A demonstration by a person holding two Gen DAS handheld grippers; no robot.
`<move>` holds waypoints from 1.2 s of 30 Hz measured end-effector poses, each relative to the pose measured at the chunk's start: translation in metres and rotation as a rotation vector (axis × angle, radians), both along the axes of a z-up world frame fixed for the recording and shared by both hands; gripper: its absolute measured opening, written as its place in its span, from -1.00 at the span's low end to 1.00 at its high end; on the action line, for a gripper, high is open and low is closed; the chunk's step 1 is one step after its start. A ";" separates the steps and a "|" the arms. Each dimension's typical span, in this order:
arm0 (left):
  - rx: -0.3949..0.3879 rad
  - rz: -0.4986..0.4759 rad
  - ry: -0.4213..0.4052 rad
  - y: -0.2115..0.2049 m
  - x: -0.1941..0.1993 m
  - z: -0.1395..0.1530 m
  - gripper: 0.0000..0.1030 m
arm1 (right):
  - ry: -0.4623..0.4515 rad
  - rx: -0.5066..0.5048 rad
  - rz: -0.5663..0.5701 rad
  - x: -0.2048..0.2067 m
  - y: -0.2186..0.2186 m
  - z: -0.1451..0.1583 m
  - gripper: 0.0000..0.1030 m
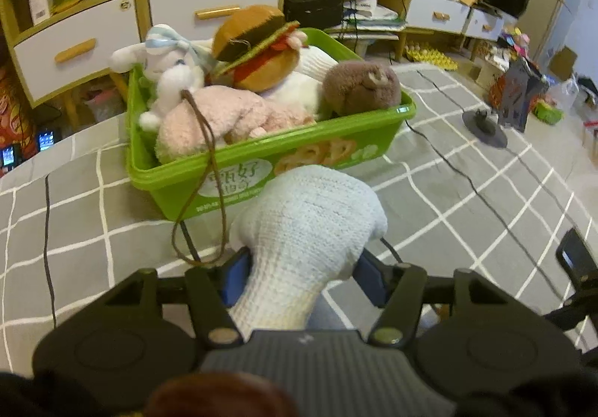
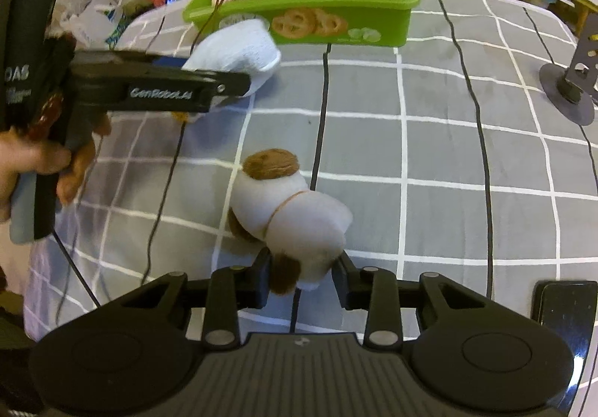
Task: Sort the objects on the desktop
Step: 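Grasp the white glove with the left gripper while the right grasps the brown-eared dog plush, then carry the white glove and dog plush up over the green bin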
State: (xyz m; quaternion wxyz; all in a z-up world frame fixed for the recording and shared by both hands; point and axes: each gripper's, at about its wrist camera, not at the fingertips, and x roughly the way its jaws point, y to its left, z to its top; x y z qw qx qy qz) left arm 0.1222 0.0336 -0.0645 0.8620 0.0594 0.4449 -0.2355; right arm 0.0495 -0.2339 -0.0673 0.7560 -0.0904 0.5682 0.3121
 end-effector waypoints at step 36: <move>-0.094 0.034 0.014 0.013 0.004 0.023 0.14 | 0.027 -0.002 -0.035 0.035 0.002 -0.001 0.60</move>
